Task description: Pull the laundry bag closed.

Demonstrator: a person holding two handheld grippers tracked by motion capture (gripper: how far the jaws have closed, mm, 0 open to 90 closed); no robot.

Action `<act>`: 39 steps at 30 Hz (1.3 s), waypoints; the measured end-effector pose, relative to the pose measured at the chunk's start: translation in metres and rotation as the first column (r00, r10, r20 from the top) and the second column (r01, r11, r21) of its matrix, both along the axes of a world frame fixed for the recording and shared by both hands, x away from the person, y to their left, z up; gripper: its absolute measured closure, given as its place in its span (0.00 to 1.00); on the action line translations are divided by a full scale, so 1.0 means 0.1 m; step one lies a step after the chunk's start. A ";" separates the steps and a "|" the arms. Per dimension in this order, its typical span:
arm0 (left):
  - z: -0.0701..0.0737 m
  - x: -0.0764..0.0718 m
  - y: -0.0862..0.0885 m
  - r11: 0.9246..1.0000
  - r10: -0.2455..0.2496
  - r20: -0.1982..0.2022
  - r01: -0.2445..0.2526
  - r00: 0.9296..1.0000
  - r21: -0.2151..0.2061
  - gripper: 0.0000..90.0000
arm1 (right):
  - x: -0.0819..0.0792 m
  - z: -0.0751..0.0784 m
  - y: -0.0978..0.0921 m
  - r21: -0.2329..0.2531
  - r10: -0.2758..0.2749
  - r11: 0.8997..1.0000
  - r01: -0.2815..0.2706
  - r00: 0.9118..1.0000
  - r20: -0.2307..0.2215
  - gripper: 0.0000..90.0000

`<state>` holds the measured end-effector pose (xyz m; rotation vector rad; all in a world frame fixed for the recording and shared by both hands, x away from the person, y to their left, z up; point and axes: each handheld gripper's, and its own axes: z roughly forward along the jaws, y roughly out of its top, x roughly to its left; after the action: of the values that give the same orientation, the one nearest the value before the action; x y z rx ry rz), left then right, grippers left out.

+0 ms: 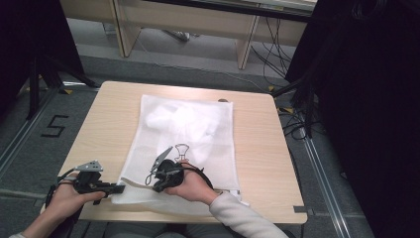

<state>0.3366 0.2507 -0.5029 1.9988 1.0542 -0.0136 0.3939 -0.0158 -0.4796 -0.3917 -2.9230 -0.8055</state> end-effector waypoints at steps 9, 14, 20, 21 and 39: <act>-0.01 0.00 -0.01 1.000 0.015 0.010 -0.015 1.000 -0.014 0.94 | 0.02 0.00 -0.05 -0.004 -0.001 1.000 0.001 1.000 -0.006 0.91; -0.01 0.00 -0.01 1.000 0.014 0.009 -0.014 1.000 -0.014 0.94 | 0.02 0.00 -0.06 -0.009 -0.003 1.000 0.003 1.000 -0.004 0.91; 0.00 0.00 0.00 1.000 0.004 -0.001 -0.004 1.000 -0.003 0.94 | 0.01 0.01 -0.07 -0.010 -0.008 1.000 0.007 1.000 -0.011 0.91; -0.01 0.00 -0.01 1.000 0.013 0.009 -0.013 1.000 -0.010 0.94 | 0.01 0.01 -0.07 -0.006 -0.006 1.000 0.006 1.000 -0.010 0.91; 0.00 0.00 -0.01 1.000 0.008 -0.005 -0.008 1.000 -0.001 0.94 | 0.03 0.00 -0.13 -0.020 -0.012 1.000 0.012 1.000 -0.009 0.91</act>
<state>0.3364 0.2501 -0.5033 1.9948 1.0655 -0.0151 0.3966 -0.0287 -0.4795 -0.4135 -2.9251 -0.7752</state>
